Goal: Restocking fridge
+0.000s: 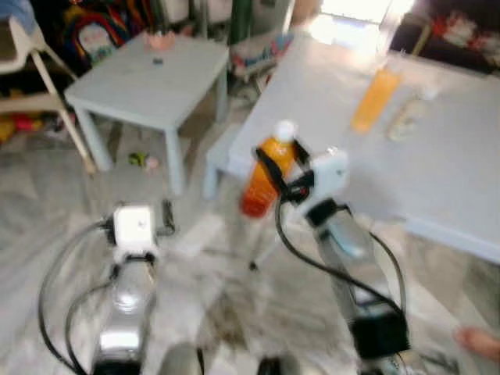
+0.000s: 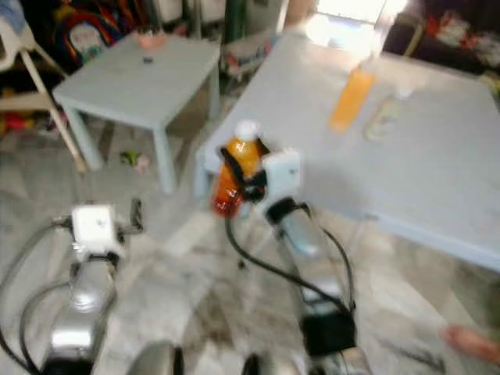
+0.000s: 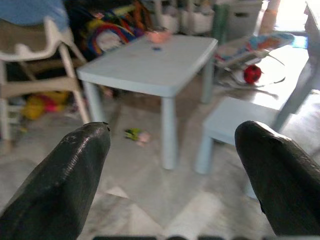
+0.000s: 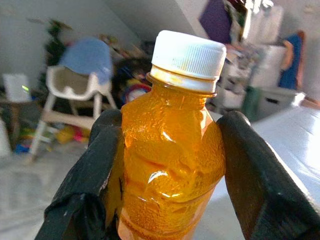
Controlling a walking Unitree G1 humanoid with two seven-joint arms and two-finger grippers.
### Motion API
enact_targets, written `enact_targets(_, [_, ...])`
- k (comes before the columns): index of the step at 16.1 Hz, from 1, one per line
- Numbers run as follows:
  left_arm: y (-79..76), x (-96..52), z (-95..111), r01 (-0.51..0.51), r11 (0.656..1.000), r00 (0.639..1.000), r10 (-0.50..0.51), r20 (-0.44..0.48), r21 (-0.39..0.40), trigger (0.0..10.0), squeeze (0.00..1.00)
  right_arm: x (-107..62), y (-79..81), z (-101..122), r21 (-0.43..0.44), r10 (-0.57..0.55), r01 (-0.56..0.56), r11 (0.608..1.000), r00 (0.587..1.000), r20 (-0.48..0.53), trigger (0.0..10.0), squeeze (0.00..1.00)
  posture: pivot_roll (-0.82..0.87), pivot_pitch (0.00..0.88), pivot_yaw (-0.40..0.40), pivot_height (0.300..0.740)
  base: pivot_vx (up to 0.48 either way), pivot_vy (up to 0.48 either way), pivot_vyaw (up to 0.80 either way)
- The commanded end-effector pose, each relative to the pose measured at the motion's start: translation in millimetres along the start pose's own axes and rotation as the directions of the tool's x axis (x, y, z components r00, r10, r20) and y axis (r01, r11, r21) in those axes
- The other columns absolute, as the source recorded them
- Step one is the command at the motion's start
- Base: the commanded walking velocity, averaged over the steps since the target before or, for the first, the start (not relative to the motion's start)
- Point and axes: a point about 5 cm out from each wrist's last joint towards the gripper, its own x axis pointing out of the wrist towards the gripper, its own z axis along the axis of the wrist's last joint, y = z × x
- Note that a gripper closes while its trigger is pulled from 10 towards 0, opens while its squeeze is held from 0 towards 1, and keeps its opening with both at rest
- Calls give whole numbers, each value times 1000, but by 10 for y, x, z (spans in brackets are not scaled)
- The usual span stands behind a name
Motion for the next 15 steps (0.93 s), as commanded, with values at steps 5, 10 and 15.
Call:
enact_targets(5, [-43,-20,-33,7,1000,1000,-7,-12,1,10000,0,5,22,60,-12,35,-35,999,999,28,10000,0,59,16,-39,740,-146,0,800])
enact_targets(10, [-45,-9,-26,9,1000,1000,-9,-4,7,10000,0,-7,68,21,-11,75,-75,997,997,14,10000,0,62,18,-39,740,0,0,800])
enact_targets(15, [-26,-30,-30,5,1000,1000,-5,-1,12,10000,0,-61,93,-62,-8,92,-92,996,996,-16,10000,0,69,20,-35,740,0,0,800])
